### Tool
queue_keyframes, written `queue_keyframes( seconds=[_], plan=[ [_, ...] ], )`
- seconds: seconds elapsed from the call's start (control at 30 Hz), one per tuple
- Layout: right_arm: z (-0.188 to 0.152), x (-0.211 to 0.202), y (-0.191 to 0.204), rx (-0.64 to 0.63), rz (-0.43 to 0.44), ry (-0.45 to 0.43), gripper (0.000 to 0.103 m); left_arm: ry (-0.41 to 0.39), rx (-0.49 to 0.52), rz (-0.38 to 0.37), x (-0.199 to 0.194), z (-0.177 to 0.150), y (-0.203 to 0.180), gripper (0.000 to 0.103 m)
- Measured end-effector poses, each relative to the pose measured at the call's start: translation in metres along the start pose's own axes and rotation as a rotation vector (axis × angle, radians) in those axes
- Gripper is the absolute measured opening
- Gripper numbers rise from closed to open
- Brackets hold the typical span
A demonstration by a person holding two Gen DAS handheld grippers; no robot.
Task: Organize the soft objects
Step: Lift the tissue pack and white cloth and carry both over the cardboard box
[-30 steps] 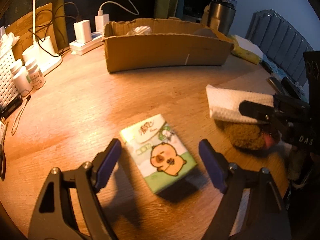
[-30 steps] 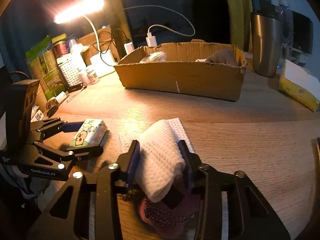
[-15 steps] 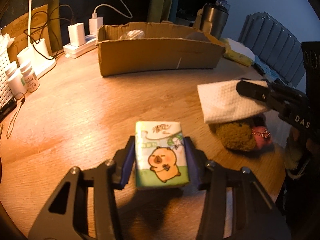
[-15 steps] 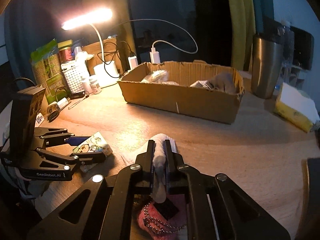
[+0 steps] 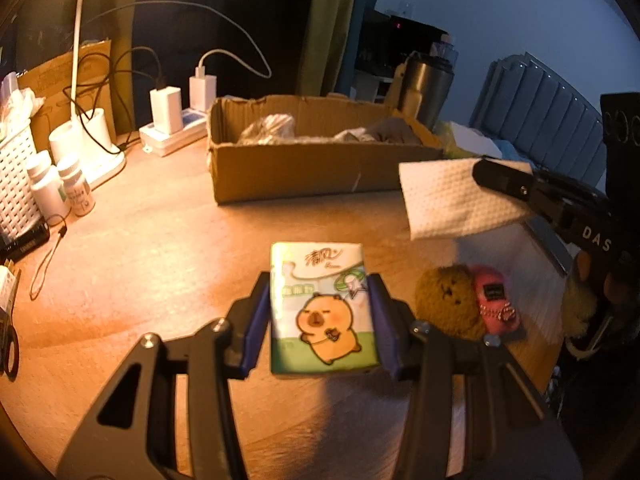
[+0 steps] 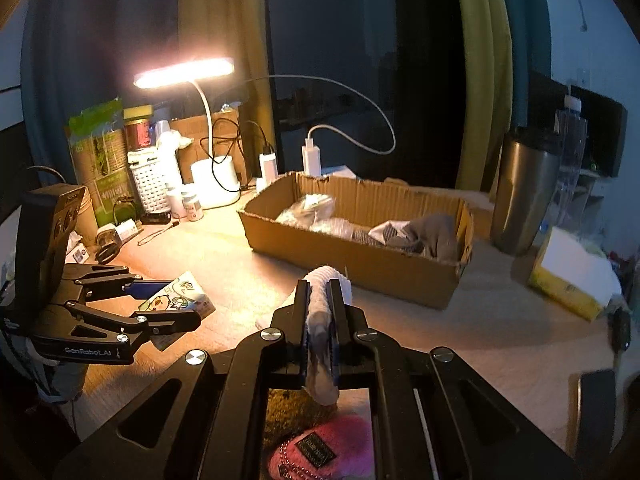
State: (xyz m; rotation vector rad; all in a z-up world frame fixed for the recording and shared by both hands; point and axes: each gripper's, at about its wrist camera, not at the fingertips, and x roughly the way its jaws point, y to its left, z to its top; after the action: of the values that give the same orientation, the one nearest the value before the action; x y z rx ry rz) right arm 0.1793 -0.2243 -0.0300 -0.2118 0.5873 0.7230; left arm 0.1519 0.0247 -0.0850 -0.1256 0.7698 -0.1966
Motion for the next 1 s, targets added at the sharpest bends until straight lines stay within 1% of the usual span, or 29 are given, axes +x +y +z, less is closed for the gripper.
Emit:
queue_keyframes(
  seconds=[0.47, 0.67, 0.8, 1.0],
  plan=[
    [0.019, -0.004, -0.004, -0.051, -0.020, -0.040, 0.009, -0.075, 0.036, -0.003, -0.010, 0.030, -0.009, 0.048],
    [0.029, -0.003, -0.005, -0.069, -0.027, -0.055, 0.009, -0.105, 0.021, 0.001, -0.010, 0.043, -0.004, 0.048],
    [0.034, -0.001, -0.003, -0.074, -0.021, -0.058, 0.009, -0.104, 0.004, -0.023, -0.006, 0.051, 0.001, 0.048],
    [0.042, 0.008, 0.004, -0.082, -0.003, -0.062, 0.009, -0.127, 0.019, -0.028, -0.003, 0.065, 0.000, 0.048]
  ],
)
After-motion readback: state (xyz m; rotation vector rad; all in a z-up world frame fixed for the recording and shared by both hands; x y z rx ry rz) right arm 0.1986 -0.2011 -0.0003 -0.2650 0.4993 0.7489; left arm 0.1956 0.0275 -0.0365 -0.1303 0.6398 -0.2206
